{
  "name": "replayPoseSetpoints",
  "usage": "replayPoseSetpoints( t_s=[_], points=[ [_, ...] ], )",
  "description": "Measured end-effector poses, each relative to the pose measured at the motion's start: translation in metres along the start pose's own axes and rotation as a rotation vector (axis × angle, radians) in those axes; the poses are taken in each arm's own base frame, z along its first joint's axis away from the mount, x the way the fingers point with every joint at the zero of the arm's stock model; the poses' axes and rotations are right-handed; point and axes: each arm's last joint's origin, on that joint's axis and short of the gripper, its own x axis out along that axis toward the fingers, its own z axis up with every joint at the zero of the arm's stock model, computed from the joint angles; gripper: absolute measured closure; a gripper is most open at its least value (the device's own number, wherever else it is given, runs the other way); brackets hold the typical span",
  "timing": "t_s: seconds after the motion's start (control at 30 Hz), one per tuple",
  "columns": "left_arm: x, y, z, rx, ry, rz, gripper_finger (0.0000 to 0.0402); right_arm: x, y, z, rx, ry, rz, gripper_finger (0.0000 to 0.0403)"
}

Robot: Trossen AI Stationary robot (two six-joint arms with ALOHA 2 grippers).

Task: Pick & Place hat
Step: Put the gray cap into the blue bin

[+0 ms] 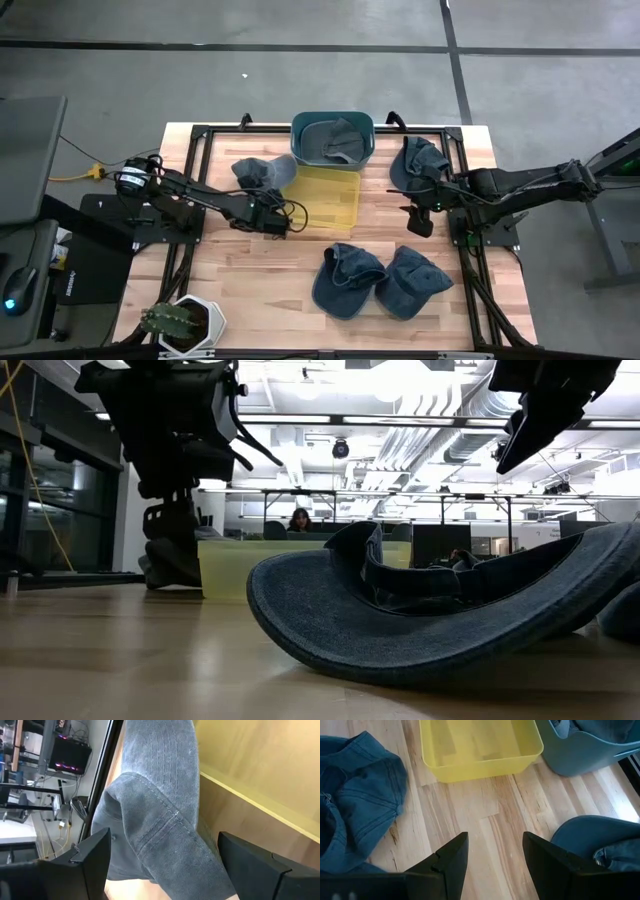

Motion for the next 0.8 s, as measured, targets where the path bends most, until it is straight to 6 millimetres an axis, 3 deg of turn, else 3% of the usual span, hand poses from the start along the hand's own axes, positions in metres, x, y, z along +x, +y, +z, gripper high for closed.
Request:
replayPoseSetpoints(
  t_s=[0.8],
  points=[
    [0.043, 0.035, 0.007, -0.192, 0.178, 0.016, 0.0097, 0.000, 0.000, 0.001, 0.065, -0.005, 0.009, 0.0220]
  ],
)
